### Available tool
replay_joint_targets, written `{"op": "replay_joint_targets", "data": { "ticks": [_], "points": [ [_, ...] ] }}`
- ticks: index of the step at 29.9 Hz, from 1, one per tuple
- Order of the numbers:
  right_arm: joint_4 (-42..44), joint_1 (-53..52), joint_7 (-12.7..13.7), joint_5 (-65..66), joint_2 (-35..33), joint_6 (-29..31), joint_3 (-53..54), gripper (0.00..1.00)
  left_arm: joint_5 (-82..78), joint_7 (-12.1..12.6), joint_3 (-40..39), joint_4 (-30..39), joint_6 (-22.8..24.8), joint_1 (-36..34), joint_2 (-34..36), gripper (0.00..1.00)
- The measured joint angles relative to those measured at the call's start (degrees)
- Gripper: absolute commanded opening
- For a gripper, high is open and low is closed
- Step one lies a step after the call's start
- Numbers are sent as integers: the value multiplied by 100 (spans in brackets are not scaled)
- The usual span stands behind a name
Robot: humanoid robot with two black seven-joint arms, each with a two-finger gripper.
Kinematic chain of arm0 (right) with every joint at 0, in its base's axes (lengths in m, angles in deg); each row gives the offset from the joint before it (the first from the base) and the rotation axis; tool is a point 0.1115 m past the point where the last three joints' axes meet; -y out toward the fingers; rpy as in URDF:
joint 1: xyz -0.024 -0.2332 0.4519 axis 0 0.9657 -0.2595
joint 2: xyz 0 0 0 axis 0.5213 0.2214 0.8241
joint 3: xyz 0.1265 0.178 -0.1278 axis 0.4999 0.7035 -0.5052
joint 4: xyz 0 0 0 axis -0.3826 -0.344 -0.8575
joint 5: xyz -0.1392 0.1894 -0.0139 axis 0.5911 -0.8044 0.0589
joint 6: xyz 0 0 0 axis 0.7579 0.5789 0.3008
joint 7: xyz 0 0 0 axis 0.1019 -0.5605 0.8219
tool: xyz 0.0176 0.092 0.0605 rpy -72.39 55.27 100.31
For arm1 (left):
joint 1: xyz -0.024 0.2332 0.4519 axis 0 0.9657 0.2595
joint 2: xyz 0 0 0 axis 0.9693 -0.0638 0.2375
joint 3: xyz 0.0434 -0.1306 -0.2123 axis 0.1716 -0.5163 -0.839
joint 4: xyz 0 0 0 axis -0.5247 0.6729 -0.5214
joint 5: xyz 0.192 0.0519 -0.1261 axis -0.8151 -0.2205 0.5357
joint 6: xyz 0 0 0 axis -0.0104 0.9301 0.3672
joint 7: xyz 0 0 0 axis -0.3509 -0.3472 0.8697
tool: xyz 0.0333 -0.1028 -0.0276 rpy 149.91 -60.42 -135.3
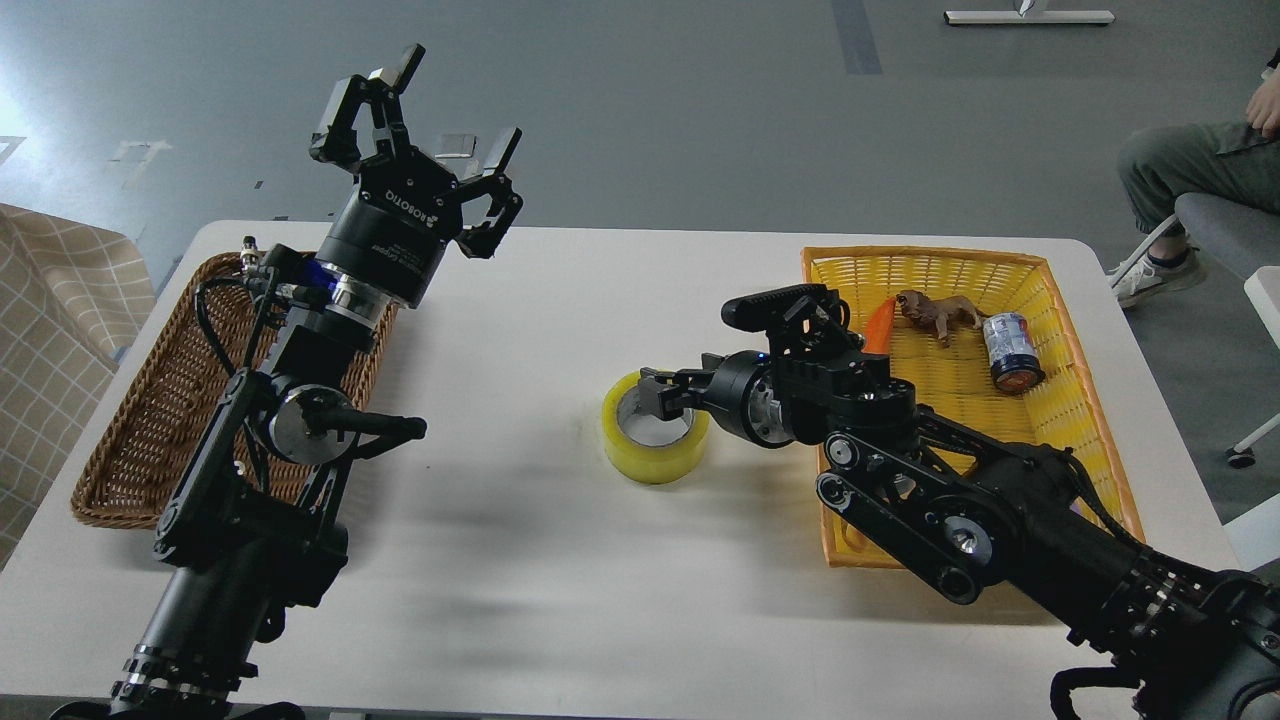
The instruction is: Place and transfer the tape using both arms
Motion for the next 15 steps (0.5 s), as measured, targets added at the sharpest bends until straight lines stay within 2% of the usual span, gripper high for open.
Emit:
{"op": "replay_joint_targets", "data": {
  "ticks": [5,8,13,15],
  "points": [
    [-456,-2,1,0,1,-153,722,100,0,0,11,2,-64,1,4,98],
    [-898,99,-6,-49,0,-169,1258,100,-19,89,92,2,-213,-31,14,98],
    [-1716,511,-7,-341,1,-169,1953,100,-38,501,172,-29,-530,-116,75,98],
    [-2000,695,-7,-427,0,-169,2198,100,-38,584,173,-32,-589,-123,102,98]
  ]
}}
